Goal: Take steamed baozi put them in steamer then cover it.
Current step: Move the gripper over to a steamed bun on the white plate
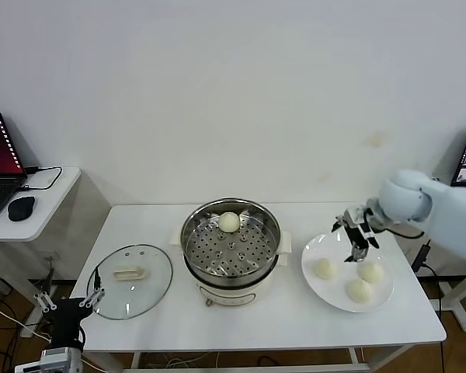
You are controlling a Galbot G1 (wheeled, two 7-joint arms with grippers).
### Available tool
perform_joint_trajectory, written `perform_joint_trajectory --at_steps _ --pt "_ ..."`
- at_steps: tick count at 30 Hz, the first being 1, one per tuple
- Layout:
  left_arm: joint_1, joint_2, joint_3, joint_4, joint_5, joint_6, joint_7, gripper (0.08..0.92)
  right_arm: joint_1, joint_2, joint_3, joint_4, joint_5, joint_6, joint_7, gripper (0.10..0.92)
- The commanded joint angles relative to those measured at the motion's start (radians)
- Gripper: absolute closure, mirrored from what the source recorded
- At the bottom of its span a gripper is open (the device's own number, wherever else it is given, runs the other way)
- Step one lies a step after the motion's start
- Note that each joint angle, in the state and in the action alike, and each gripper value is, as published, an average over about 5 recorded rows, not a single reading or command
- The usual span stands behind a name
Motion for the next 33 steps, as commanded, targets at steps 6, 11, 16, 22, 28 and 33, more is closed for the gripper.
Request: perform_joint_trajectory --at_steps 6,11,16,22,28,33 --pt "0.004 -0.01 -0.01 0.01 0.0 0.0 -0.001 0.177 -0.261 0.14 0.163 -0.203 -0.119 -0.002 0.005 0.202" --pt "0.001 -0.013 -0.009 0.015 0.0 -0.001 -0.002 0.177 -0.277 0.184 0.179 -0.235 -0.127 0.001 0.018 0.203" --pt "-0.001 -0.016 -0.007 0.017 0.0 -0.002 -0.002 0.177 -0.298 0.217 0.198 -0.271 -0.145 0.007 0.029 0.203" --pt "0.001 -0.017 -0.006 0.018 0.0 -0.002 -0.003 0.177 -0.31 0.227 0.205 -0.283 -0.164 0.007 0.025 0.246" --pt "0.0 -0.021 -0.003 0.021 0.001 -0.003 -0.004 0.177 -0.309 0.224 0.208 -0.283 -0.175 0.006 0.018 0.327" --pt "-0.001 -0.023 -0.002 0.02 0.002 -0.004 -0.006 0.177 -0.303 0.222 0.217 -0.283 -0.177 0.009 0.011 0.417"
